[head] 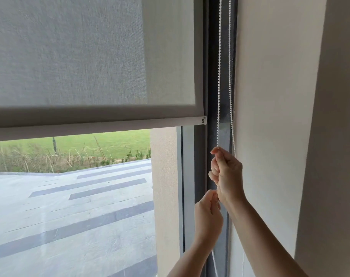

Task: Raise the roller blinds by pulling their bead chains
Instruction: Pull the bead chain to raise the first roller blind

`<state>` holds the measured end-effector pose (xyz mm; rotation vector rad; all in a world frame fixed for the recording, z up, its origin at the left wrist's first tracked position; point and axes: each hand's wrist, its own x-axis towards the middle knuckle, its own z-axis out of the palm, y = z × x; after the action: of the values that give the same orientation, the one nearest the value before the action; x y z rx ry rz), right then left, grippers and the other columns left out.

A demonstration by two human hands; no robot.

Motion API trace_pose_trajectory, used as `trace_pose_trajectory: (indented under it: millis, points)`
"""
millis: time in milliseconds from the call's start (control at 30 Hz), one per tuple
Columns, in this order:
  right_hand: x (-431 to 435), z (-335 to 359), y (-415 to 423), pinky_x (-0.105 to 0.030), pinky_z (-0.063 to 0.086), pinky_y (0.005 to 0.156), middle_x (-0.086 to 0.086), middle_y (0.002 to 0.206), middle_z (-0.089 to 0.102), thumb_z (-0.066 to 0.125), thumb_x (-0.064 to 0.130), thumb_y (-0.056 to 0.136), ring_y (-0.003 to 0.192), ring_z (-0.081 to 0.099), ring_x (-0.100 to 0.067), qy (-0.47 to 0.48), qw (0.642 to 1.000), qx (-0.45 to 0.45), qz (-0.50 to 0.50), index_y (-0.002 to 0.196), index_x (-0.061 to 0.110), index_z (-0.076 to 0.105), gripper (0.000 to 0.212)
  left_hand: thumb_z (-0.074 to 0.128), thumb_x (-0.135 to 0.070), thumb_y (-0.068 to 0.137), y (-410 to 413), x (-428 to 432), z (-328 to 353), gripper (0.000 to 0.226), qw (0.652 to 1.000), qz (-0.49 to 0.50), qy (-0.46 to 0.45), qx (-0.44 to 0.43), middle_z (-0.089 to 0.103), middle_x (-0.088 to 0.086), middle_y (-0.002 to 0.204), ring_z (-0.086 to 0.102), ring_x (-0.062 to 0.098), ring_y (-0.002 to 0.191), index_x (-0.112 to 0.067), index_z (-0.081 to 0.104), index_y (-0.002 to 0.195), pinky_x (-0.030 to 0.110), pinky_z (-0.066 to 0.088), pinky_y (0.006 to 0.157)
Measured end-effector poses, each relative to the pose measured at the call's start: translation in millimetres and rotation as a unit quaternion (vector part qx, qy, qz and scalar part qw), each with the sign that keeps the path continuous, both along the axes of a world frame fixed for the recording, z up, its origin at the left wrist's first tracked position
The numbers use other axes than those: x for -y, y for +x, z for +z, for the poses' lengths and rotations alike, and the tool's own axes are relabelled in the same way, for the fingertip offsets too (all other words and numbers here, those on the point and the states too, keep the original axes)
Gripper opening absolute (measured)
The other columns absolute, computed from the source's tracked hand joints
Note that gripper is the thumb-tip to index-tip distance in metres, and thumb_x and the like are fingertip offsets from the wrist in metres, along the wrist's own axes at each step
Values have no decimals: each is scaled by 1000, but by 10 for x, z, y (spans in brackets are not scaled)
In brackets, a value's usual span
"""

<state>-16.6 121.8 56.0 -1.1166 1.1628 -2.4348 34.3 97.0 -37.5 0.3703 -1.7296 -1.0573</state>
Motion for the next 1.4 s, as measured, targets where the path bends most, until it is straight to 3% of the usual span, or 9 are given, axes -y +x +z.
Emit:
trace_pose_trajectory:
  millis: [300,700,933,1167,1233,1333,1400]
  points:
    - [-2,-252,-17,-19,18,39,5,47,32,48,11,98,41,20,-9,12,1000,12,0,77,16,67,29,37,8,89,9,-39,-198,45,999,15,4,28,35,-13,48,30,6,48,-24,41,59,15,23,46]
    - [-13,-463,-25,-19,19,39,6,46,32,46,7,98,41,20,-8,37,999,26,-19,80,8,64,26,37,5,89,-8,-58,-429,51,998,18,6,54,38,-14,44,30,5,48,-32,37,55,15,21,46]
    - [104,-310,-21,-22,21,41,-3,52,38,48,9,97,41,25,-9,66,996,6,-53,84,4,67,23,37,6,89,-46,-17,-292,47,999,9,36,40,43,-16,46,34,5,50,-30,40,58,14,25,46]
    - [218,-303,-59,-16,25,37,11,44,40,47,12,98,38,27,-3,53,999,-6,-10,74,21,68,33,39,1,94,-5,68,-261,40,998,-16,52,27,42,-14,48,33,5,51,-21,44,61,18,25,48]
    - [245,-303,-66,-16,26,37,10,44,42,47,12,98,37,28,-3,57,998,-20,0,72,25,69,37,38,-4,97,-1,94,-263,35,998,-20,62,25,41,-11,49,34,7,51,-16,45,64,25,26,49]
    - [245,-284,-83,-19,30,38,7,46,48,48,12,98,39,35,-6,78,995,-60,-17,74,24,68,34,37,-11,99,25,159,-251,43,998,-11,42,45,51,-12,53,45,7,52,-31,49,63,26,37,52]
    - [214,-238,-96,-20,41,44,7,52,60,49,13,97,44,49,-8,103,988,-94,-68,80,22,69,28,38,-14,100,62,211,-228,36,997,7,19,72,63,-14,74,58,9,70,-34,57,76,28,47,67]
